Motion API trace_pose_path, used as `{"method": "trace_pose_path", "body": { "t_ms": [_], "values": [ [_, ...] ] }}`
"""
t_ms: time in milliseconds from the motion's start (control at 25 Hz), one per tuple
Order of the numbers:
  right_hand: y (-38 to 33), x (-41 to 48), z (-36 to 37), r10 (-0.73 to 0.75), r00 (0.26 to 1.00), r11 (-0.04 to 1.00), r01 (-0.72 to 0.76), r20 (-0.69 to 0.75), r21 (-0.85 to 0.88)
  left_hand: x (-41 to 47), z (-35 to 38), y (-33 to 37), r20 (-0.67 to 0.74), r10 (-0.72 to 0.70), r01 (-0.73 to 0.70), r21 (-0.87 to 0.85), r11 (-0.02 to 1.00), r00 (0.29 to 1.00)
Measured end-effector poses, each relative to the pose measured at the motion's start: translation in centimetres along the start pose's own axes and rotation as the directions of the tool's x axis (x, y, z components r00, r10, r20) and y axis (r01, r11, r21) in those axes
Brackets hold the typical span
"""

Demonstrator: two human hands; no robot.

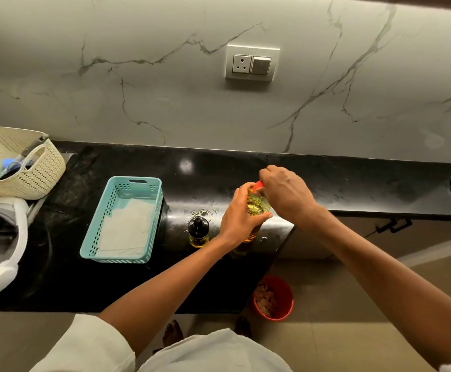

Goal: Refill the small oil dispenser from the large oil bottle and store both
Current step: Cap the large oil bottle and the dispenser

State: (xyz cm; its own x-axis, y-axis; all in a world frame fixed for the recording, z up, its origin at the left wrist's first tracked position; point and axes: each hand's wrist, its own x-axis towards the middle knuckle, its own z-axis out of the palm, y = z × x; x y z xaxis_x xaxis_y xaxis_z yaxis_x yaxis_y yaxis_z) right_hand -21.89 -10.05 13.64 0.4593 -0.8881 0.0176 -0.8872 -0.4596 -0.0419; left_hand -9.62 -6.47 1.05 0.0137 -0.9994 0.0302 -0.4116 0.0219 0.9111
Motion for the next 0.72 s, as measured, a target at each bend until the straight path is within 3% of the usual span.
{"method": "trace_pose_path", "body": {
  "t_ms": [80, 280, 480, 720],
  "values": [
    [-0.4, -0.2, 0.4, 0.035, 0.999, 0.999, -0.035, -0.027, 0.008, 0.1, 0.0, 0.0, 0.0, -0.003, 0.003, -0.015, 1.0, 1.0],
    [1.2, 0.1, 0.2, -0.107, 0.993, 0.992, 0.104, 0.045, 0.066, 0.2, -0.3, -0.4, 0.016, 0.012, -0.012, 0.013, 1.0, 1.0],
    [2.5, -0.7, 2.4, -0.09, 0.991, 0.949, 0.116, -0.1, 0.294, 0.1, 0.0, -0.5, 0.007, 0.027, -0.027, 0.019, 0.999, 1.0],
    [1.7, -1.4, 5.0, 0.03, 0.956, 0.914, 0.092, -0.292, 0.396, 0.2, 0.2, -1.0, -0.013, 0.017, -0.017, -0.013, 1.0, 1.0]
  ]
}}
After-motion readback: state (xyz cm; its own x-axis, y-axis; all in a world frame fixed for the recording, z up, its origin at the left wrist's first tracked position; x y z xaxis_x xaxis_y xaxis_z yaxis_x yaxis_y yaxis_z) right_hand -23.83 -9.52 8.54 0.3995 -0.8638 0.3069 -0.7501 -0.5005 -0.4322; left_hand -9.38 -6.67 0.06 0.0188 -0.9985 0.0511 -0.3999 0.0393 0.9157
